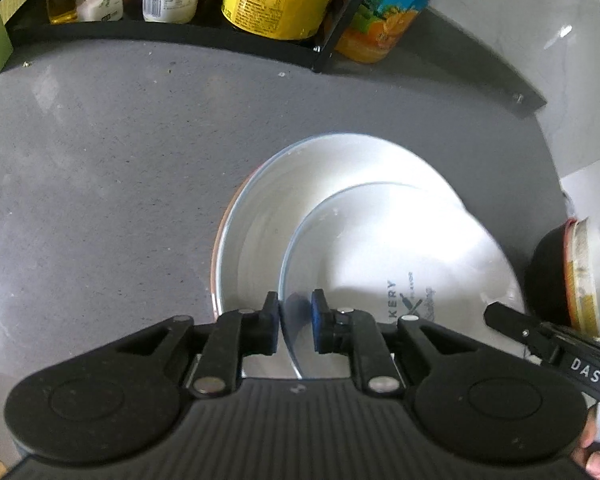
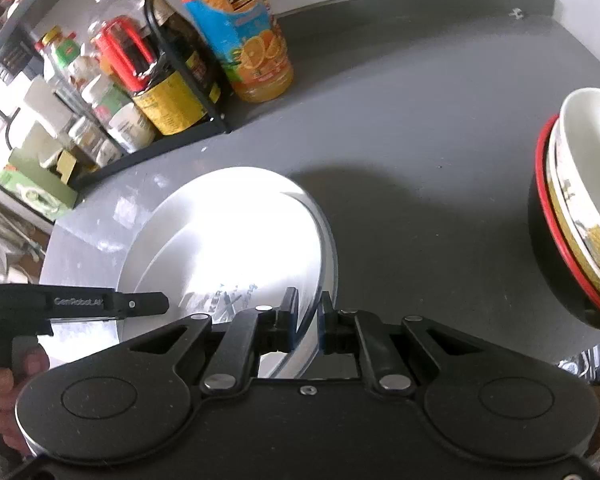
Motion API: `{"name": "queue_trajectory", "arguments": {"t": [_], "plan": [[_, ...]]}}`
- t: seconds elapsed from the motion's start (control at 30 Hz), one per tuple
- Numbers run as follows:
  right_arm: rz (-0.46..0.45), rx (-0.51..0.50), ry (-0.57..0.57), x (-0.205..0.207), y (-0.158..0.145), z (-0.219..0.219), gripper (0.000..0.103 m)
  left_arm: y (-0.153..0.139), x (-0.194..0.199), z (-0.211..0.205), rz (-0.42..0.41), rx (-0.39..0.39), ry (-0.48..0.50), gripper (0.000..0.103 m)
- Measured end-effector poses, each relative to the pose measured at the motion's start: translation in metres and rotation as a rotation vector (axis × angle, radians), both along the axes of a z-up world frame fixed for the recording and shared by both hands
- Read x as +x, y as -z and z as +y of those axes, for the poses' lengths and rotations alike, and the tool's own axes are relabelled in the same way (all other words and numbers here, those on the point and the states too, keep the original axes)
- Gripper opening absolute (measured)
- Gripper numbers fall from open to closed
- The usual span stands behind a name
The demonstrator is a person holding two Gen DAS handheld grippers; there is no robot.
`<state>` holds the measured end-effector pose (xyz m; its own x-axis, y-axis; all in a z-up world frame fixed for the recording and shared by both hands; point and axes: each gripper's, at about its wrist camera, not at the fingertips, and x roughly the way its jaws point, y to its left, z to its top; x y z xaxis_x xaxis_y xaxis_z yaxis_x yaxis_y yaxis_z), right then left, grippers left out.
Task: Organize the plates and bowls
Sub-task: 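Lower the 'BAKERY' plate onto the 'Sweet' plate and open the left tool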
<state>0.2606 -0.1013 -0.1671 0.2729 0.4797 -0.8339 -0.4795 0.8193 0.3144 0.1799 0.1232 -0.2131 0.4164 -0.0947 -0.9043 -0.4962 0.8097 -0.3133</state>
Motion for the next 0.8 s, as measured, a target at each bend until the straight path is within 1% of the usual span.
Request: {"name": "queue_trajectory", "arguments": {"t": [0.03, 0.1, 0.23, 0.37, 0.5, 0.63, 0.8], "plan": [[-0.014, -0.011, -0.005, -0.002, 0.0, 0.002, 0.008, 0.001, 0.002, -0.002, 0.014, 0.014, 0.011, 0.014], [-0.049, -0.036, -0.008, -0.007, 0.0, 0.003, 0.008, 0.0, 0.003, -0.003, 0.013, 0.031, 0.021, 0.014], [-0.053, -0.037, -0.006, -0.008, 0.001, 0.004, 0.008, -0.01, 0.004, -0.003, 0.003, 0.073, 0.03, 0.014], [-0.055, -0.034, -0.013, -0.008, 0.003, 0.006, 0.008, -0.021, 0.003, 0.005, -0.012, 0.087, 0.013, 0.017], [-0.056, -0.037, -0.02, -0.007, 0.005, 0.01, 0.009, -0.025, -0.001, 0.013, -0.013, 0.097, -0.013, 0.02], [-0.045, -0.041, -0.029, -0.004, 0.009, 0.015, 0.011, -0.026, -0.004, 0.016, -0.029, 0.079, -0.02, 0.02], [-0.052, -0.07, -0.059, -0.002, 0.016, 0.03, 0.014, -0.031, -0.006, 0.017, -0.02, 0.091, -0.03, 0.021]]}}
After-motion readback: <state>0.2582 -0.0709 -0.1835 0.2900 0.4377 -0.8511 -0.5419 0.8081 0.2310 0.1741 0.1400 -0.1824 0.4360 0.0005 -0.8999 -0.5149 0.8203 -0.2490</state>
